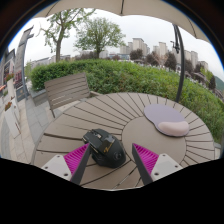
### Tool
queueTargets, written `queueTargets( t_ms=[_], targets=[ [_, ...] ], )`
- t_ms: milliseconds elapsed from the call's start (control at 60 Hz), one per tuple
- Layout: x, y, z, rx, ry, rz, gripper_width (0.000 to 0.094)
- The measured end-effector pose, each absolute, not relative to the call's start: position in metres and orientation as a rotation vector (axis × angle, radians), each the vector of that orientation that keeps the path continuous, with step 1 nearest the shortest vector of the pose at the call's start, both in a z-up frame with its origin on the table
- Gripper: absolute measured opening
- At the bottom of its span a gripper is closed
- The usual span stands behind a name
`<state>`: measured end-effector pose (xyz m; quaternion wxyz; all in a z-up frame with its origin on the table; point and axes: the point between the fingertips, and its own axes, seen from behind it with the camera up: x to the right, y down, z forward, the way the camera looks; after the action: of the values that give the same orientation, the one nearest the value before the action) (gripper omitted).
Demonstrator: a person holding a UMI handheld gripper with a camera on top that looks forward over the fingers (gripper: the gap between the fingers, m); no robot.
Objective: Arrange mouse
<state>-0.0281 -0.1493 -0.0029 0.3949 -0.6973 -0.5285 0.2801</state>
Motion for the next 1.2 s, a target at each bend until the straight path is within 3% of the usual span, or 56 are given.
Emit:
queueTargets(
  t_ms=[483, 617, 633, 817, 1067, 1200],
  targets=[
    [-0.067, -0.131, -0.019, -1.862, -1.331, 0.686, 0.0819],
    [-0.071, -0.133, -0.018, -1.839, -1.365, 0.695, 0.0655],
    [-0.073, -0.135, -0.018, -1.832, -1.374, 0.717, 0.0566],
    [-0.074, -0.139, -0.005, -1.874, -1.418, 0.776, 0.0500],
    [-0.086, -0.068, 0.131, -1.773, -1.393, 0.853, 0.0499],
    [-0.122, 0.044, 0.149, -1.736, -1.306, 0.751, 0.0499]
  ],
)
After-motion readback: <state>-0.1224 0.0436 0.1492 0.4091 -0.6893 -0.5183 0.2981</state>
